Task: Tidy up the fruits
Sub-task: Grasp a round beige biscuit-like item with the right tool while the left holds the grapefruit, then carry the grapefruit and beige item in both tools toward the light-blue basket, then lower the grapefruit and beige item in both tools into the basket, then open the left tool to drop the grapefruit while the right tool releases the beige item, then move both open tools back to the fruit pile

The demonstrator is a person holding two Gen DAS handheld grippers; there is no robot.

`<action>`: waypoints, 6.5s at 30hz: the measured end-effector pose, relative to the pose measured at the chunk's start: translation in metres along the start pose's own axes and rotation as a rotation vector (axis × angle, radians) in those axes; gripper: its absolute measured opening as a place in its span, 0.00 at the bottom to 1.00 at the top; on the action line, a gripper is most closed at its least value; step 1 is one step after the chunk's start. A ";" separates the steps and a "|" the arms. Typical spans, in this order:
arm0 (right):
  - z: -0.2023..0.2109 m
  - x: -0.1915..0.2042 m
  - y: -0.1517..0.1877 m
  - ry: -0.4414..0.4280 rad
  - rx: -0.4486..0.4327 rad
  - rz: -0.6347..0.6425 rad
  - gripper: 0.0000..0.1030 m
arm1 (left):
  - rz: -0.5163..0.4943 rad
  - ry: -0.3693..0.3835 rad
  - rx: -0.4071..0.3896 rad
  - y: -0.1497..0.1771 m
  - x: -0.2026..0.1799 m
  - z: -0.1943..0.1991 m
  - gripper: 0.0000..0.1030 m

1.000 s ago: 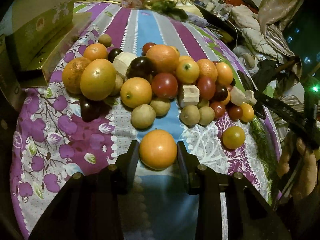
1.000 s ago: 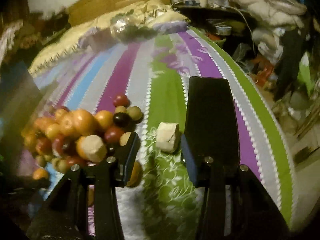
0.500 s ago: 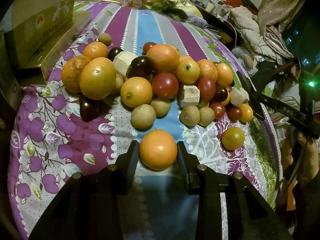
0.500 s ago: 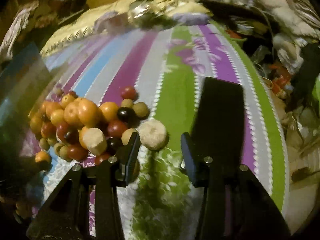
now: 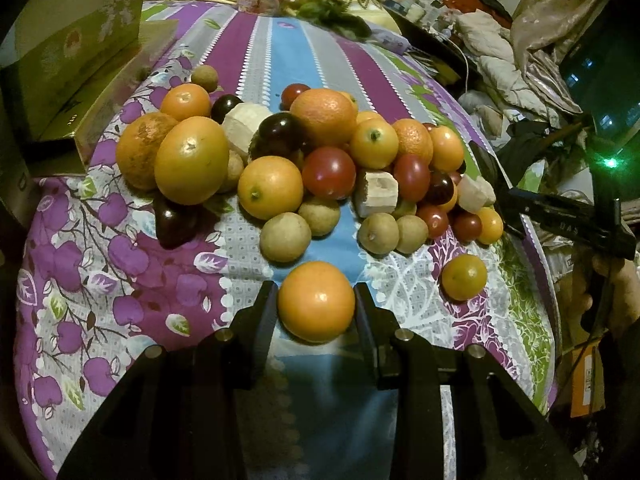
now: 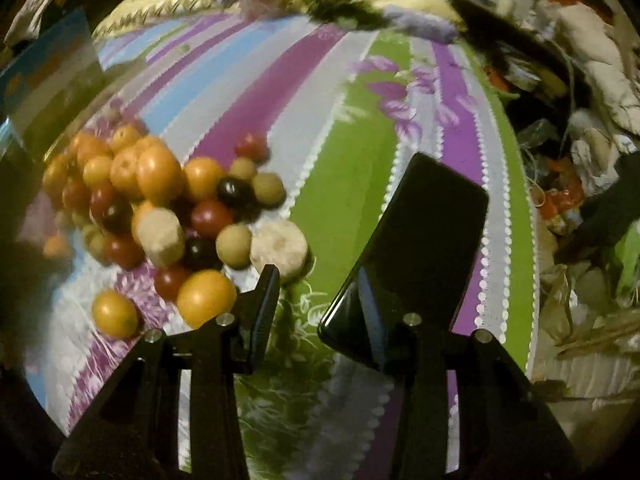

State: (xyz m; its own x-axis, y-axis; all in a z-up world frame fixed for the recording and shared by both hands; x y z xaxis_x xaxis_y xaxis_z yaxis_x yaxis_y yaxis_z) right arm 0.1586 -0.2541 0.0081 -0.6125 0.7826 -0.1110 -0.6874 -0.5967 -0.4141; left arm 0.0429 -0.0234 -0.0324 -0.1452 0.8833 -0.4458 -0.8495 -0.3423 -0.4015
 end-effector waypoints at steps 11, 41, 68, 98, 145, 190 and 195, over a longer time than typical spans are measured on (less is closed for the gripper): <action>-0.014 0.017 -0.004 -0.056 0.028 0.161 0.40 | -0.007 -0.005 0.001 -0.002 0.001 -0.001 0.38; 0.081 0.056 0.014 0.121 -0.218 -0.374 0.33 | -0.104 -0.147 -0.185 -0.020 -0.044 0.063 0.37; 0.134 0.125 -0.006 0.068 -0.308 -0.260 0.33 | -0.051 -0.174 -0.246 -0.027 -0.036 0.149 0.37; 0.189 0.345 -0.159 -0.199 -0.474 0.047 0.33 | 0.225 -0.397 -0.520 -0.062 0.153 0.369 0.37; 0.089 0.514 -0.196 -0.429 0.031 0.339 0.33 | 0.481 -0.453 -0.217 -0.021 0.336 0.359 0.37; 0.095 0.513 -0.192 -0.414 -0.065 0.357 0.48 | 0.485 -0.435 -0.214 -0.018 0.338 0.339 0.67; 0.120 0.499 -0.186 -0.317 -0.243 0.353 0.56 | 0.448 -0.460 -0.268 -0.022 0.325 0.337 0.75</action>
State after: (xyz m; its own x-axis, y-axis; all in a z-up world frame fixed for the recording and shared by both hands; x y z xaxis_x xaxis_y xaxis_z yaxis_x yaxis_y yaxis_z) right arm -0.0664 0.2260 0.1378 -0.9041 0.4270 -0.0190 -0.3307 -0.7268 -0.6020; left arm -0.1563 0.3795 0.1008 -0.7030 0.6642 -0.2543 -0.5117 -0.7206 -0.4678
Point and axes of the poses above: each gripper's, at about its wrist camera, not at the fingertips, and z roughly against the way its jaws point, x to its left, y to its underside, the point moved 6 cm from there along -z, roughly the way its jaws point, and after that the axes turned 6 degrees about z, right-handed, at the moved point
